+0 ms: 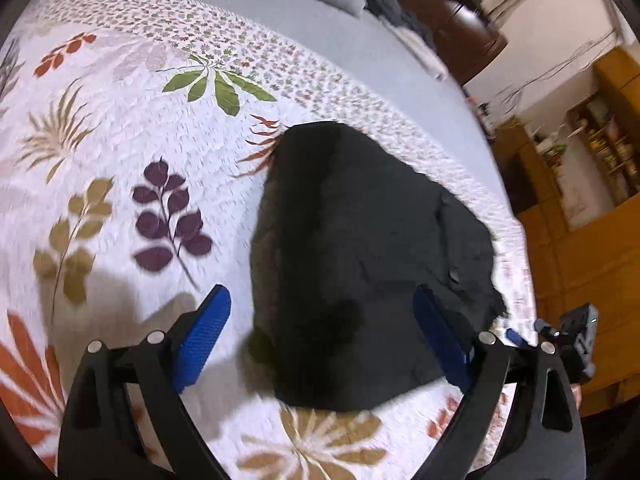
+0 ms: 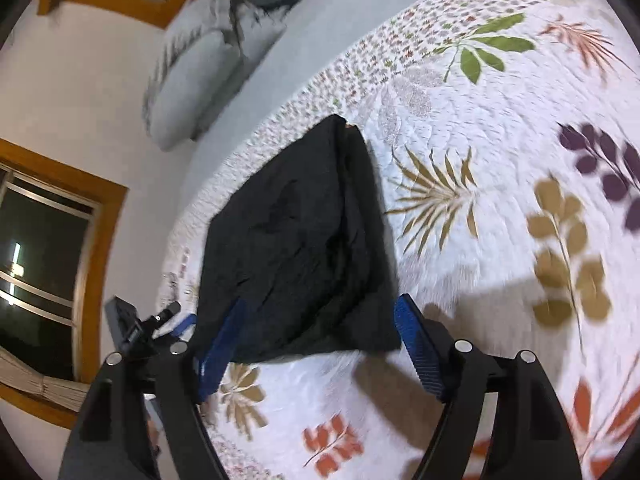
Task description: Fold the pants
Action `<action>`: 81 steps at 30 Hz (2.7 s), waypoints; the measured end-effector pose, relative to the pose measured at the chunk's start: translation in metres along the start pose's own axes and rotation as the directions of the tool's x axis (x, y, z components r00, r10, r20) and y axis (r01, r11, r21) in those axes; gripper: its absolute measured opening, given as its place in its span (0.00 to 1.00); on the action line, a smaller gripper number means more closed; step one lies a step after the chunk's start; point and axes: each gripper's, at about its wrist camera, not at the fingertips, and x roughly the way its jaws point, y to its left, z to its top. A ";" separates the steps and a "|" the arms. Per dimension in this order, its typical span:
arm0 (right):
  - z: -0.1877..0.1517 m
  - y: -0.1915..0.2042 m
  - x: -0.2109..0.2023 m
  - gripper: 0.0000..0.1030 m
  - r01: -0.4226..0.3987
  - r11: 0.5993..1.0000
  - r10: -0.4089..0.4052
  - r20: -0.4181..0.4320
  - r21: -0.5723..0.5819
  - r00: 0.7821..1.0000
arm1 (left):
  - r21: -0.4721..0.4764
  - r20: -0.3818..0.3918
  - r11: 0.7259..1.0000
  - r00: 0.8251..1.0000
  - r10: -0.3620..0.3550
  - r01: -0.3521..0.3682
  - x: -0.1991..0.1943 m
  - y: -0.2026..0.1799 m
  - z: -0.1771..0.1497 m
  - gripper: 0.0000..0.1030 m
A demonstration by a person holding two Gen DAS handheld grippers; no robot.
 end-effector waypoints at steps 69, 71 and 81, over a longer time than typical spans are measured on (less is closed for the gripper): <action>-0.353 0.259 -0.266 0.96 0.455 0.741 -0.203 0.480 -0.494 0.853 | 0.256 0.475 0.869 0.838 0.268 -0.423 -0.343 -0.244 -0.336 0.97; -0.349 0.256 -0.260 0.96 0.443 0.749 -0.204 0.465 -0.493 0.861 | 0.250 0.467 0.870 0.840 0.275 -0.424 -0.340 -0.244 -0.333 0.97; -0.323 0.243 -0.233 0.96 0.433 0.767 -0.225 0.434 -0.472 0.872 | 0.251 0.425 0.879 0.862 0.276 -0.405 -0.314 -0.241 -0.312 0.97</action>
